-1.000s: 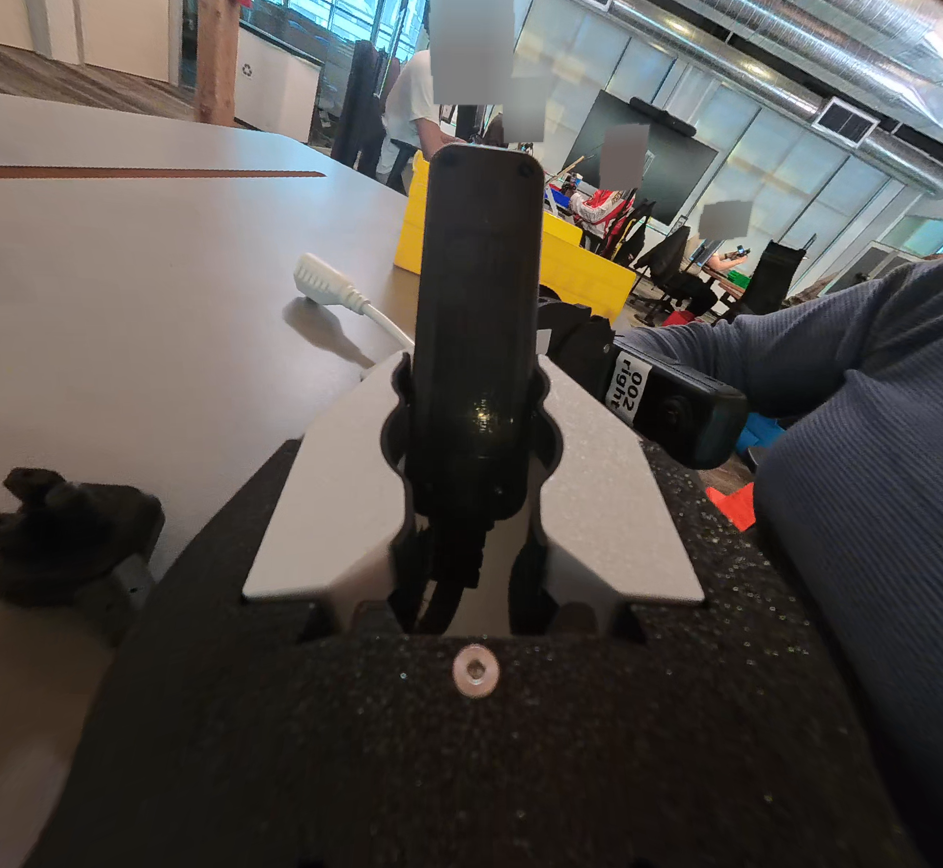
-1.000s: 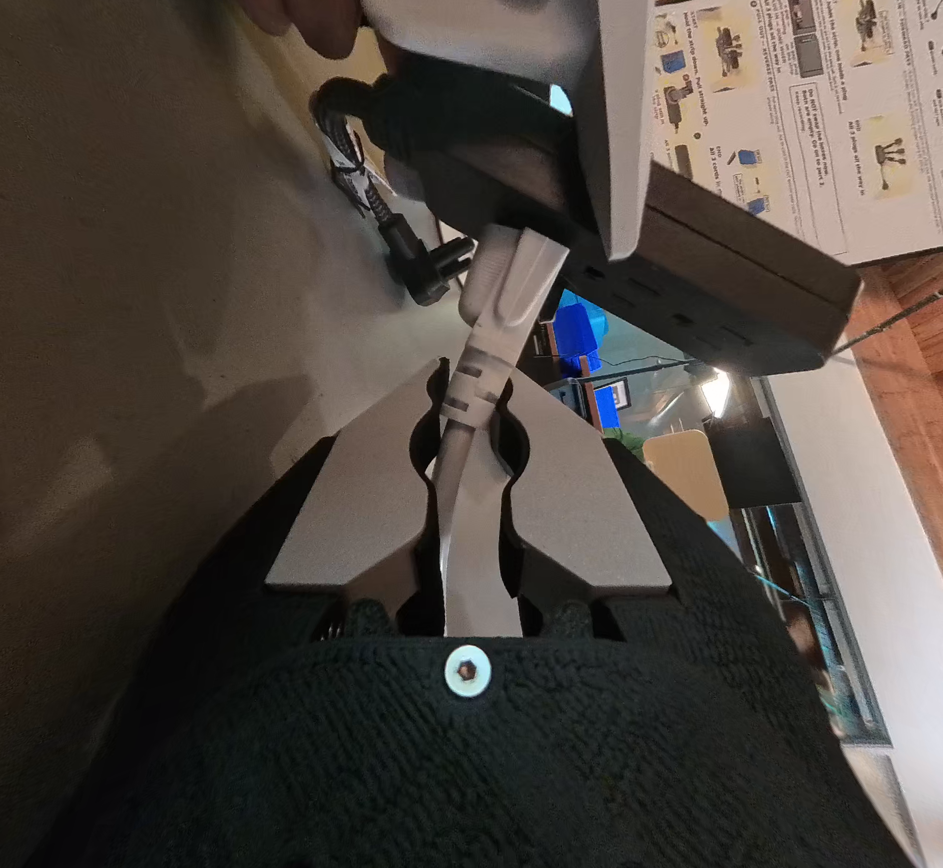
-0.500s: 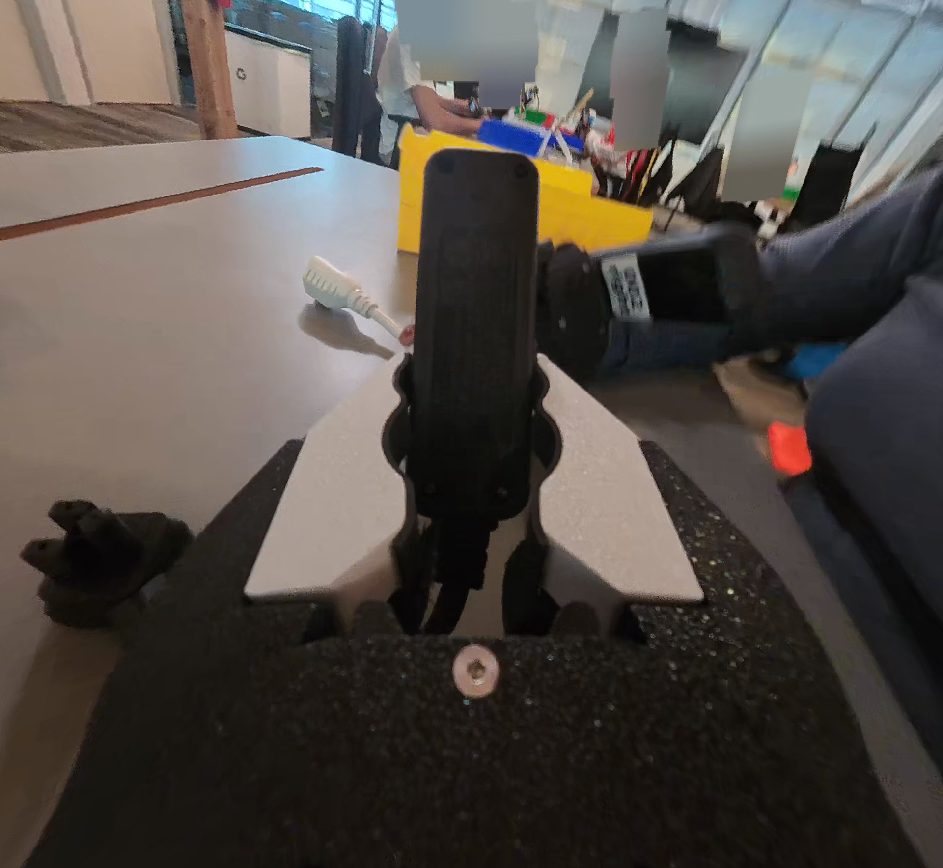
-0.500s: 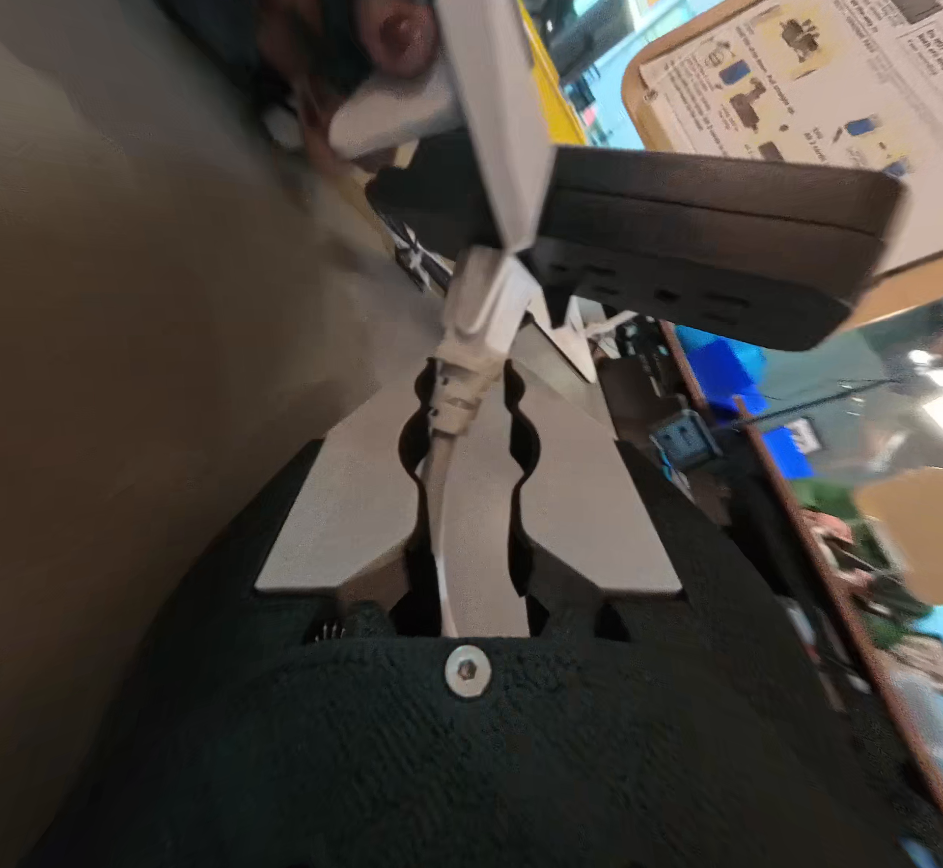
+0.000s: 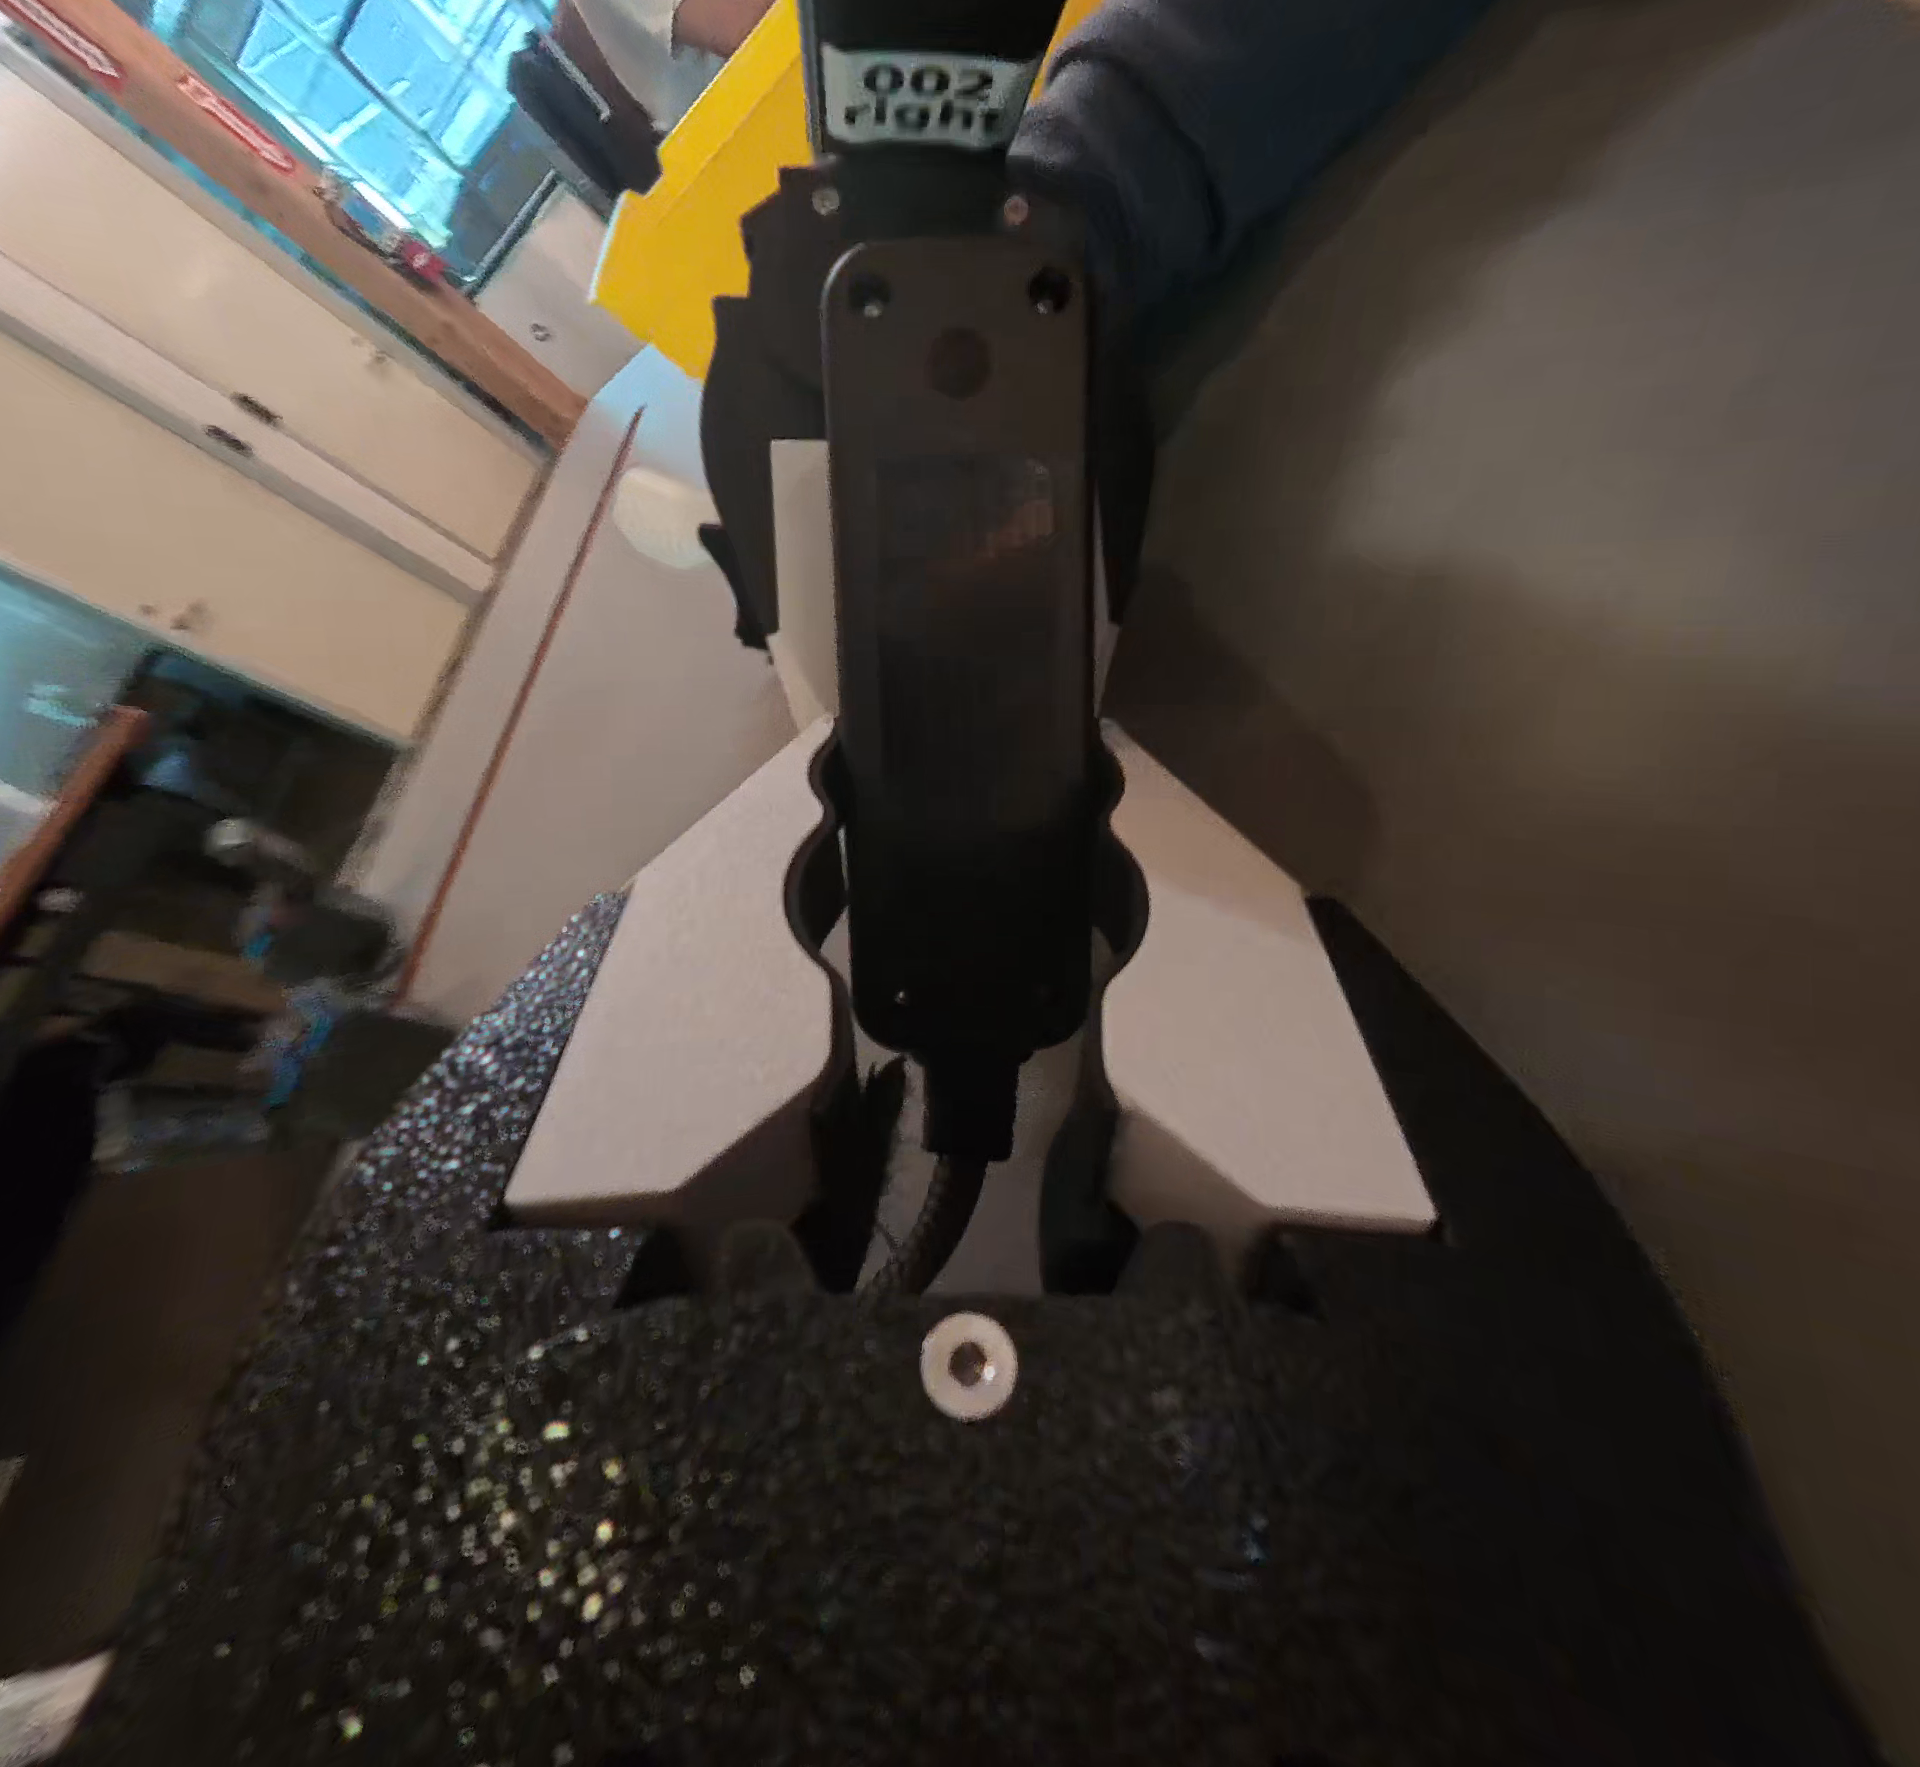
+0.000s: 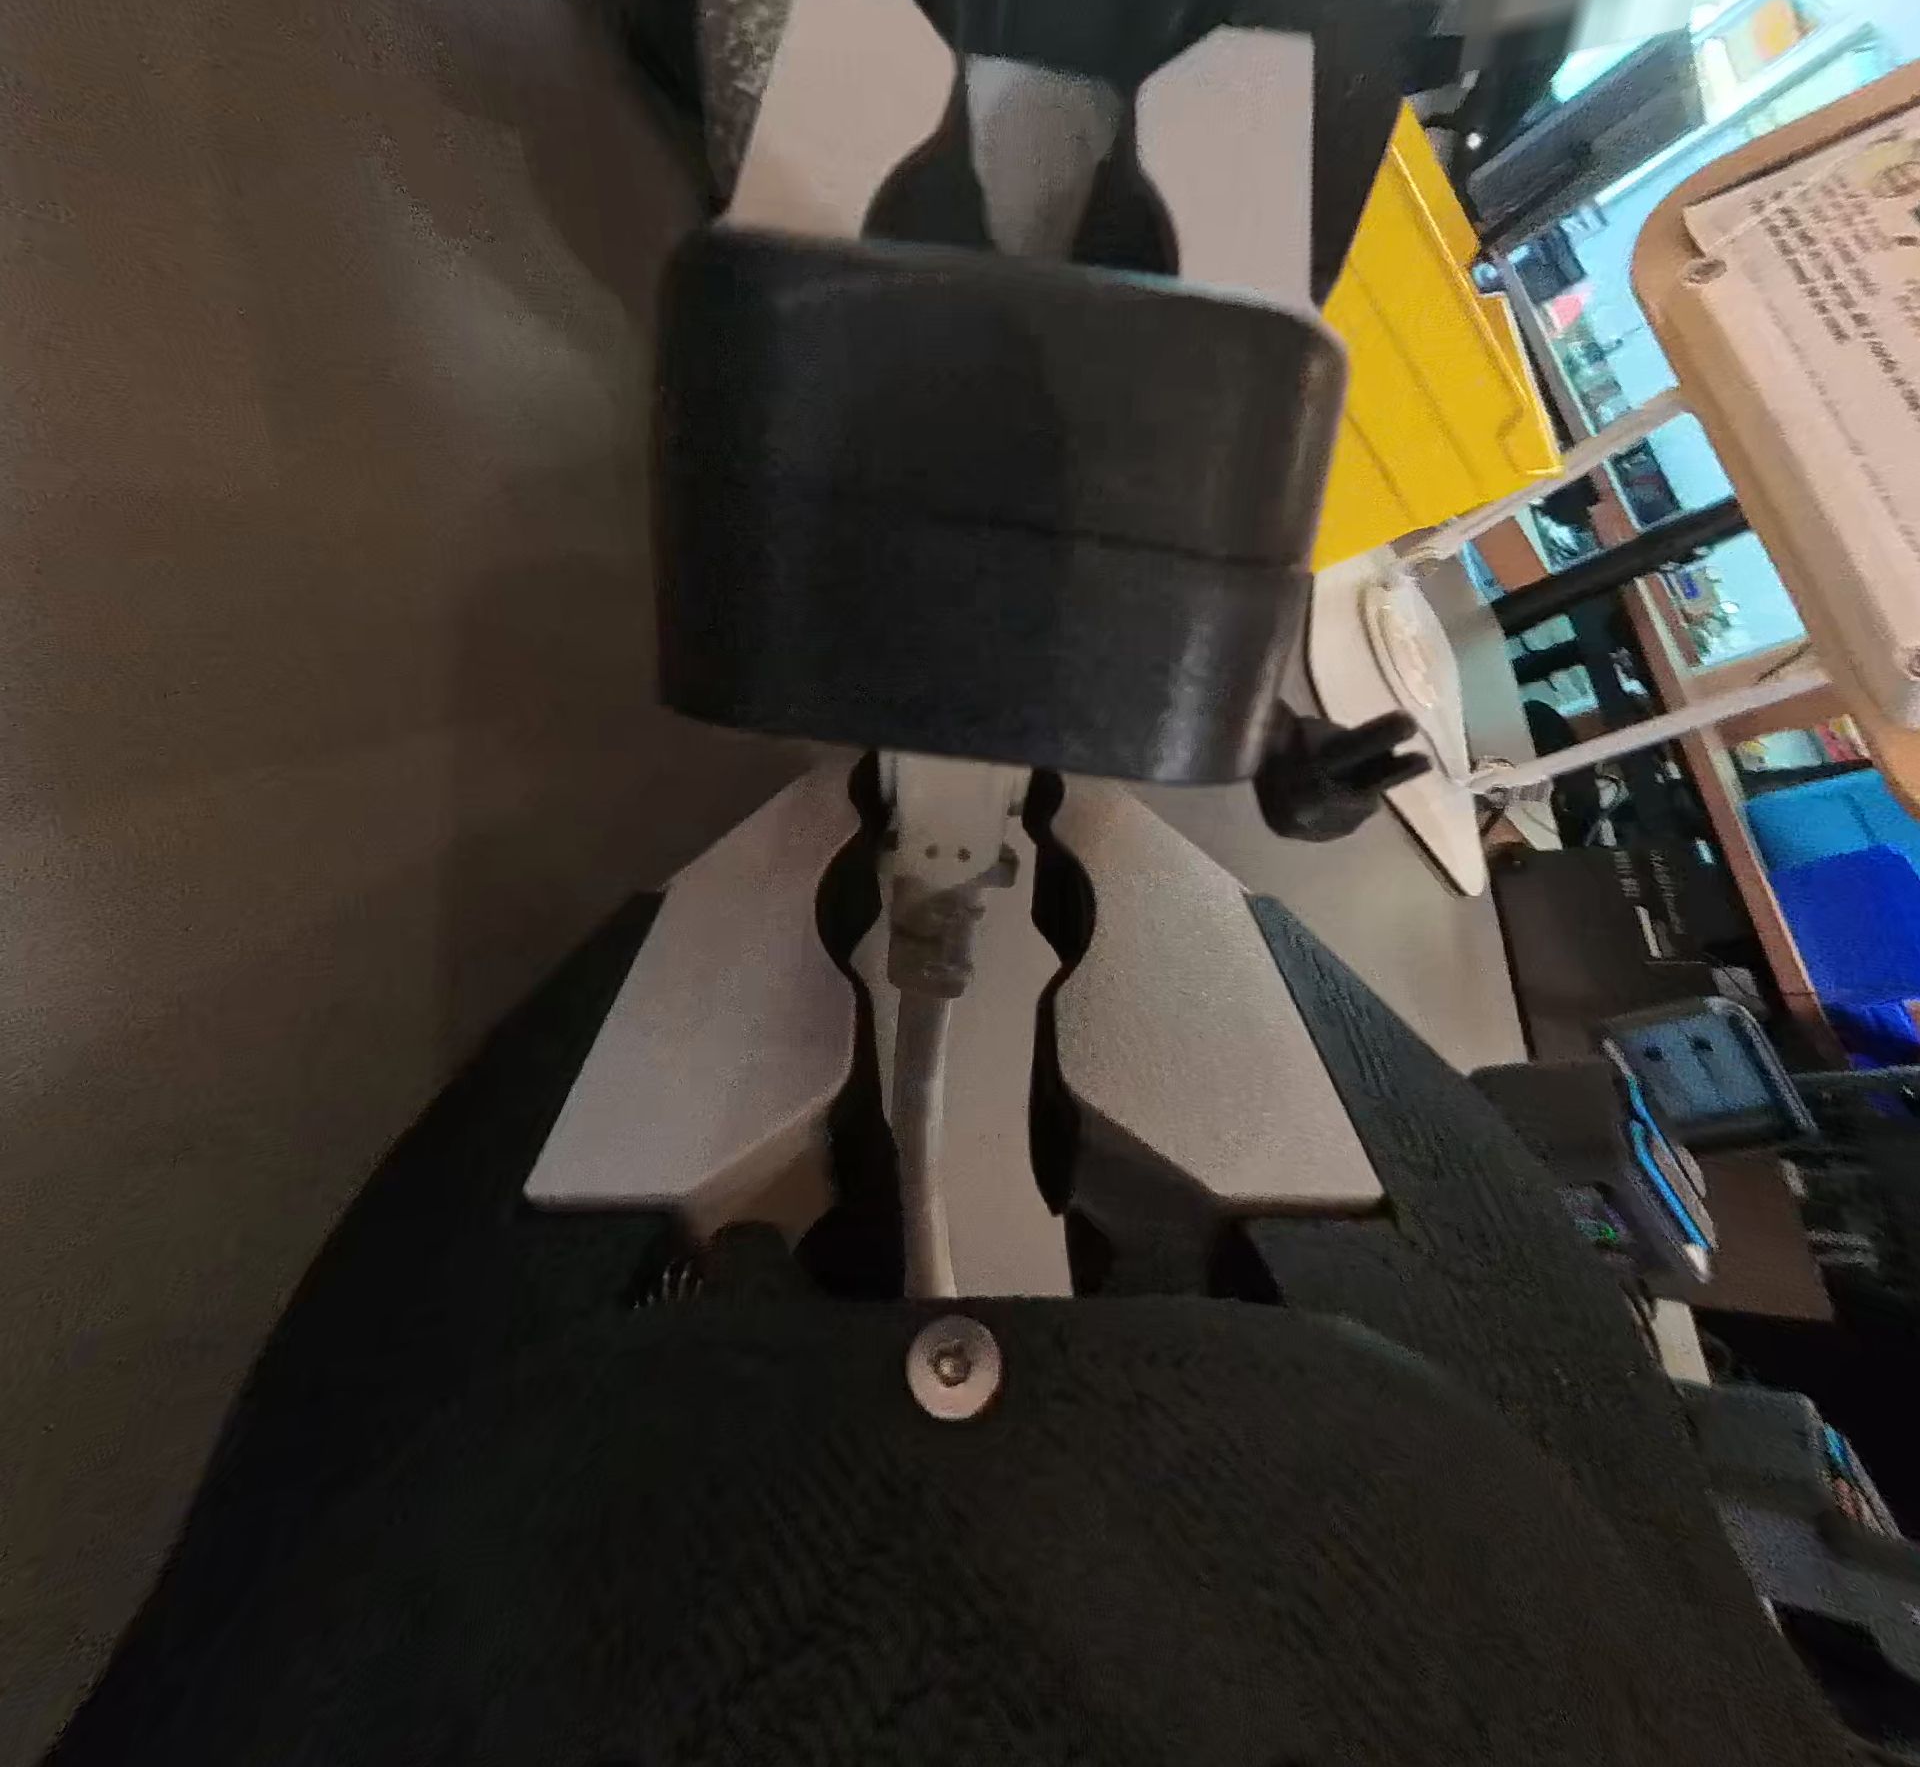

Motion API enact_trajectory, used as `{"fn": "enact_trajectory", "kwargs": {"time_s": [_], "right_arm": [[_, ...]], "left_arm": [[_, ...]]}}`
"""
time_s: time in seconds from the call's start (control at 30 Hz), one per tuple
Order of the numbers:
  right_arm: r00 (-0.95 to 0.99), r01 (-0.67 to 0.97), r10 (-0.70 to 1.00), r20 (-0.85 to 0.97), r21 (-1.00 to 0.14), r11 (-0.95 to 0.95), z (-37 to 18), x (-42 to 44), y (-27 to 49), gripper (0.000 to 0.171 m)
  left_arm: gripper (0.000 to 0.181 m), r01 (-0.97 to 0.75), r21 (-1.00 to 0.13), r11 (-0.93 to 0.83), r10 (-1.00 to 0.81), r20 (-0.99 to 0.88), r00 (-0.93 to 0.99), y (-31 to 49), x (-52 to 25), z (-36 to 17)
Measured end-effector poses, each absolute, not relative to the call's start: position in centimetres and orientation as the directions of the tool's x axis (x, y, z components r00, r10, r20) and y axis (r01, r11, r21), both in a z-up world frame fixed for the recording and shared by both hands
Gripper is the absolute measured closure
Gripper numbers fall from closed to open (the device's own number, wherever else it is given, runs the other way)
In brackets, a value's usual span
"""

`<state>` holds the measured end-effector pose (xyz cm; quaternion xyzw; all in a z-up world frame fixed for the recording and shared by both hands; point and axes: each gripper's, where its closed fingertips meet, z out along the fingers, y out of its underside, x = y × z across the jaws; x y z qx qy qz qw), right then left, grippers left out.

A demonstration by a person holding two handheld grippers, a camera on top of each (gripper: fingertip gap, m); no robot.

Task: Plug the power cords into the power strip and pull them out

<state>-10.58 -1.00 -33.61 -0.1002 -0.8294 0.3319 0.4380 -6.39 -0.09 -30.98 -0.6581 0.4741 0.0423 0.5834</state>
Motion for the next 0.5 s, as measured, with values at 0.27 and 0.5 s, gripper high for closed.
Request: {"fn": "enact_trajectory", "kwargs": {"time_s": [0.27,0.5], "right_arm": [[-0.315,-0.005,0.432,0.845,-0.457,0.889,-33.3,-13.2,2.8,0.147],[-0.188,0.081,0.458,0.869,-0.451,0.889,-32.1,-13.8,5.6,0.149]], "left_arm": [[0.124,-0.765,-0.636,0.102,-0.367,-0.739,0.566,1.3,-8.9,-29.7],[0.092,-0.337,-0.937,-0.093,-0.215,-0.312,0.926,2.6,-14.1,-27.3]]}}
